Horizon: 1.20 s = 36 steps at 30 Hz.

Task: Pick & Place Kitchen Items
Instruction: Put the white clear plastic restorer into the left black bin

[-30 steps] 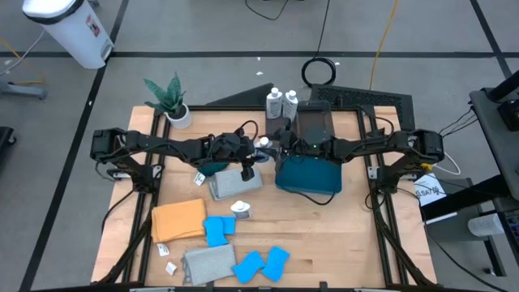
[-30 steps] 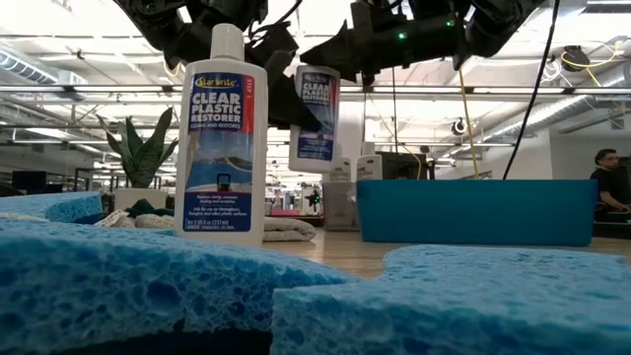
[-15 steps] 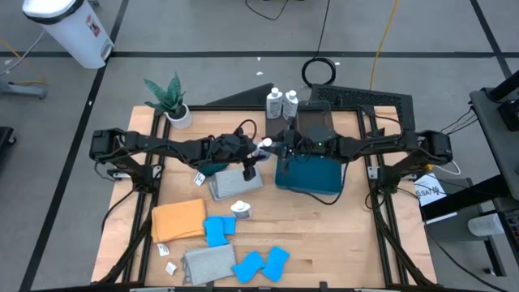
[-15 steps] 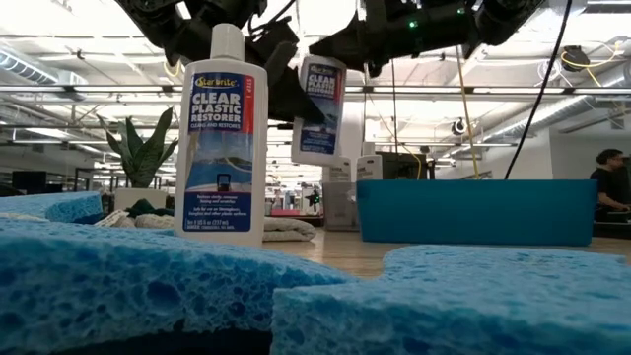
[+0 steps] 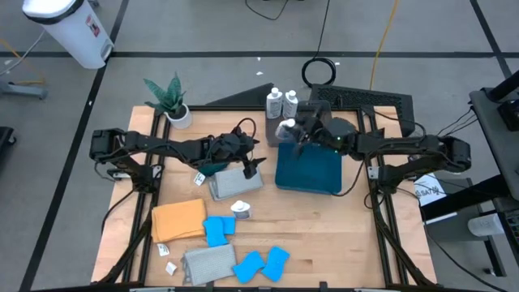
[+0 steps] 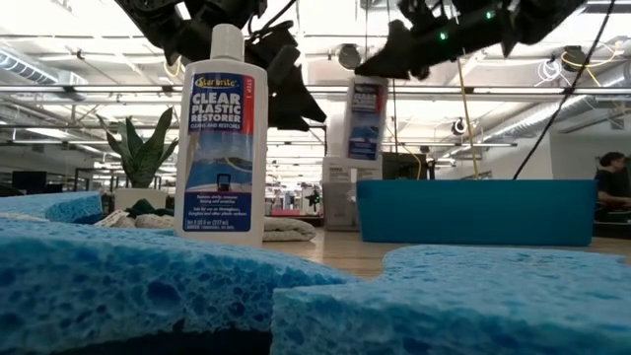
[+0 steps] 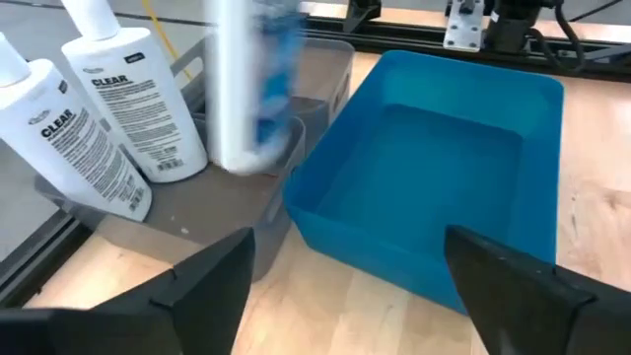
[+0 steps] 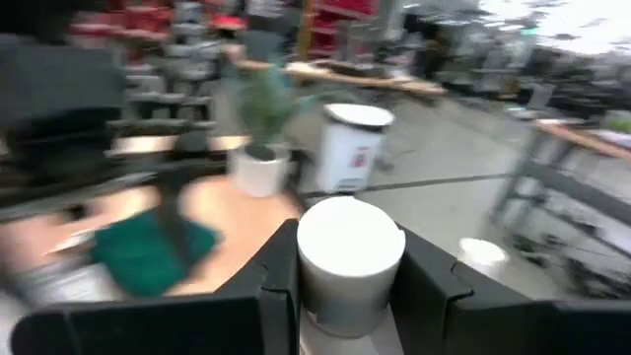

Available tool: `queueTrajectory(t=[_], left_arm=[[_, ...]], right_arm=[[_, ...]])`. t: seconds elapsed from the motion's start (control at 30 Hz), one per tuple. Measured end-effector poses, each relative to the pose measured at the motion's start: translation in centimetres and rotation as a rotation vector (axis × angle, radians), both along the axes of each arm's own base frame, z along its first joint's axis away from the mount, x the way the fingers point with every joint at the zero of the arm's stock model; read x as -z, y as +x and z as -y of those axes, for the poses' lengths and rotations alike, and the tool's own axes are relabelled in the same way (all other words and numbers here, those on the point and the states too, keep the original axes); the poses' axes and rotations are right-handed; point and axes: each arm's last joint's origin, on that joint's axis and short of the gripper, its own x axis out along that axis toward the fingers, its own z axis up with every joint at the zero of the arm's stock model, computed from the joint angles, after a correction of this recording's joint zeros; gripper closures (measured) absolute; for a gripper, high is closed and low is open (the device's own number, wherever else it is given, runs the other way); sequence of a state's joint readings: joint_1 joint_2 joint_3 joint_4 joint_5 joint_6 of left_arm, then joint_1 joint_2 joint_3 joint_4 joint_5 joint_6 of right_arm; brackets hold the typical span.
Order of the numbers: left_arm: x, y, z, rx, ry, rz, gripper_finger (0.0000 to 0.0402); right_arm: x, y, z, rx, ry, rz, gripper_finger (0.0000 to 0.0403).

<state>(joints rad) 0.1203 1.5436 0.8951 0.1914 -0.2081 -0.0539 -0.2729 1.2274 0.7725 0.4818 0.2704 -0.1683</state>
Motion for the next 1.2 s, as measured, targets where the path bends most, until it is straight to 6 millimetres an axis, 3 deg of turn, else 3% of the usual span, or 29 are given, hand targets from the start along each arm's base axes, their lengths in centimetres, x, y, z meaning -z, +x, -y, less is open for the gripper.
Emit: queueTrajectory(t=[0.3, 0.6, 1.2], left_arm=[[-0.2, 0.1, 0.0, 0.006, 0.004, 0.019, 0.0059], [-0.2, 0.1, 0.0, 0.014, 0.016, 0.014, 0.0062], [-0.1, 0.1, 0.0, 0.015, 0.016, 0.013, 0.0071]], right_arm=[[2.6, -0.5, 3.6, 0.126, 0.05, 0.01, 0.0319], [4.9, 0.0, 5.5, 0.184, 0.125, -0.034, 0.0319], [5.8, 0.1, 5.9, 0.199, 0.16, -0.061, 0.0318]])
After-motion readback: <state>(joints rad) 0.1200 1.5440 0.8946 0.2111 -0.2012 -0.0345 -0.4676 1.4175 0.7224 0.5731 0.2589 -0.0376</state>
